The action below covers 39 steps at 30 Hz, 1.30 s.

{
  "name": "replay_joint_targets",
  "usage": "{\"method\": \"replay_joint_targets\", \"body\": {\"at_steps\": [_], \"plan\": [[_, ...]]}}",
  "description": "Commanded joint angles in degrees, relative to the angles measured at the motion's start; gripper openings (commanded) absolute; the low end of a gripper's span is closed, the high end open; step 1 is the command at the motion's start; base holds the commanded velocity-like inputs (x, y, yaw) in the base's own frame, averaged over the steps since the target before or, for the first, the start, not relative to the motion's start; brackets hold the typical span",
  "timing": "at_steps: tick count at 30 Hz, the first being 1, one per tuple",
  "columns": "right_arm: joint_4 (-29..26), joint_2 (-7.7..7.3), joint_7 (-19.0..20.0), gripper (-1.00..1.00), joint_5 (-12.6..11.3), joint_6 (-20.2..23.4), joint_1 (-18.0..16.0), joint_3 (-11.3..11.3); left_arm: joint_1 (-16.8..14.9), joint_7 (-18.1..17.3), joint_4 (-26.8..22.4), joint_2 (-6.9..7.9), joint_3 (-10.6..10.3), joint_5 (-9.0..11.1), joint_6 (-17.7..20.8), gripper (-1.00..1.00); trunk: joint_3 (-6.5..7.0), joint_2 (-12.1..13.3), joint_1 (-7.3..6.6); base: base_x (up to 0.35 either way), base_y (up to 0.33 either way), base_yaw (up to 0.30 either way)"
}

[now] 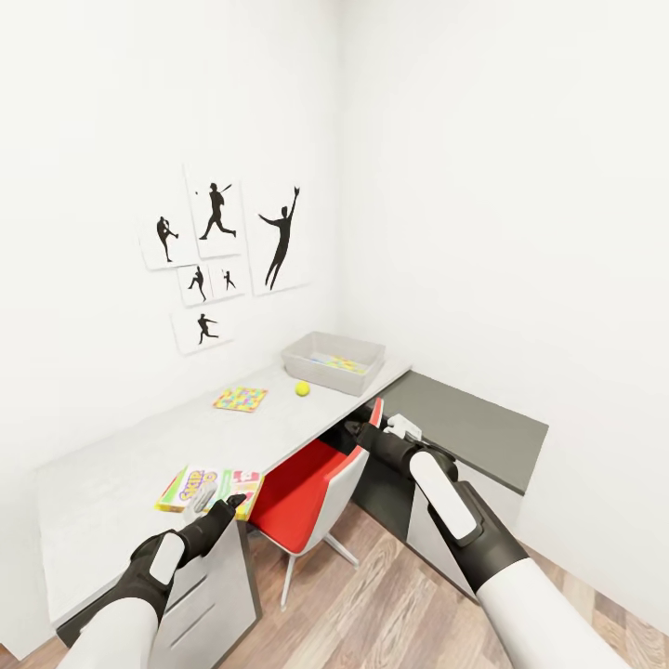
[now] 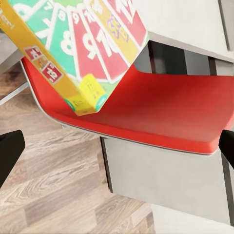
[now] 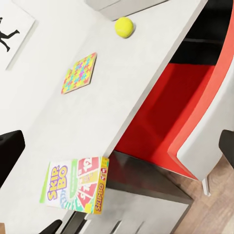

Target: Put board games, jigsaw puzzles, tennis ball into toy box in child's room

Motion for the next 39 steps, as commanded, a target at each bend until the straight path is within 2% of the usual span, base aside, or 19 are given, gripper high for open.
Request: {"method": "replay_joint_targets", "body": {"at_steps": [1,39], "plan": [[-0.1,-0.01,-0.5,1.0,-0.6,0.0,0.0,0.1,-0.1,-0.1,-0.1,-0.07,0.4,0.3,0.5,1.0,-0.1,-0.1,0.04,0.007,0.0,0.0],[-0.1,0.04,-0.5,1.0,-0.6,0.0,0.0,0.1,-0.1,0.0,0.0,-0.05,0.5,0.3,0.9,1.0,-0.1,-0.1,0.04,0.034,0.0,0.0]]}}
